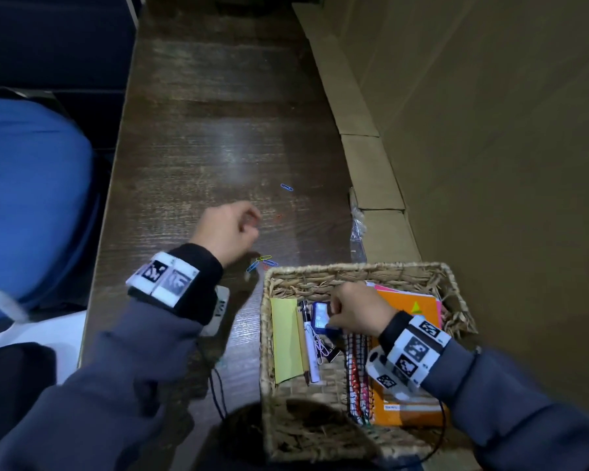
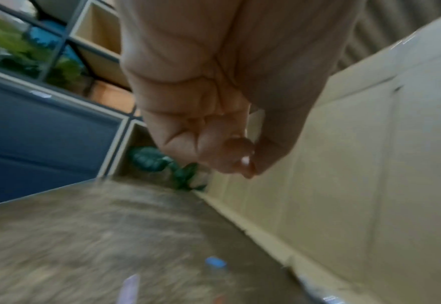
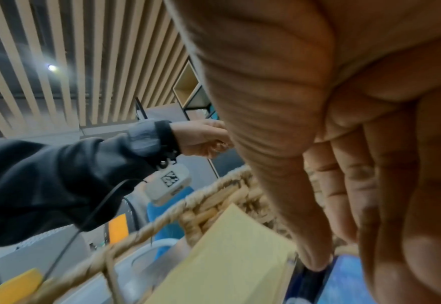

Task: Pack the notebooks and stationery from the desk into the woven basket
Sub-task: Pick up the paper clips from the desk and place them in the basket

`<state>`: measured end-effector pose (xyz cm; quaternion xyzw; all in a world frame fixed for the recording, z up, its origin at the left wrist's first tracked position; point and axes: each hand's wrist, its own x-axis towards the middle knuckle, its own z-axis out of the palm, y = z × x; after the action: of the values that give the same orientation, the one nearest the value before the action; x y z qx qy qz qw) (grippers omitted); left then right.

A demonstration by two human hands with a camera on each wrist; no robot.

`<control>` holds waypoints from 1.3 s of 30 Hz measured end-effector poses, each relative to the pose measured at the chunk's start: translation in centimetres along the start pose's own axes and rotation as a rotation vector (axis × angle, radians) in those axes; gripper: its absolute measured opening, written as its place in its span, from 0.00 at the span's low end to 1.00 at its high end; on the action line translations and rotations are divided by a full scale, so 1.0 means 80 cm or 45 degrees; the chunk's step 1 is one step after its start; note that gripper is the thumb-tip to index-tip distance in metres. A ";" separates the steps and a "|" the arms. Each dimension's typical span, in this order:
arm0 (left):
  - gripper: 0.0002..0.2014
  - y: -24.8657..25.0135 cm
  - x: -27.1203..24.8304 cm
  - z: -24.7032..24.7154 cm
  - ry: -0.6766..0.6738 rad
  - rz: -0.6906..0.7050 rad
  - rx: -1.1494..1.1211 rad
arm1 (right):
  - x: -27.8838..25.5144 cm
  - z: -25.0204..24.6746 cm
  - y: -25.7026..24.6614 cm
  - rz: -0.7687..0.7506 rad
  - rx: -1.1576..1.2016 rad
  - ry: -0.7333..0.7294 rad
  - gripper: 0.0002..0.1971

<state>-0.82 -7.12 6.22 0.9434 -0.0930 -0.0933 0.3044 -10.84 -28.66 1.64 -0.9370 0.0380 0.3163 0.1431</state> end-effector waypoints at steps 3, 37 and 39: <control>0.10 0.067 -0.047 0.013 -0.250 0.208 0.059 | -0.010 -0.018 0.011 0.008 0.035 0.085 0.03; 0.14 -0.134 0.074 0.053 0.020 -0.290 0.153 | 0.209 -0.135 -0.181 -0.314 -0.102 0.250 0.10; 0.14 -0.148 0.085 0.063 0.003 -0.306 0.157 | 0.246 -0.113 -0.199 -0.243 -0.189 0.186 0.11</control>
<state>5.96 -2.07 -5.63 0.9647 0.0154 -0.1222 0.2327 12.66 -15.66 0.52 -0.9649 -0.0646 0.2342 0.0995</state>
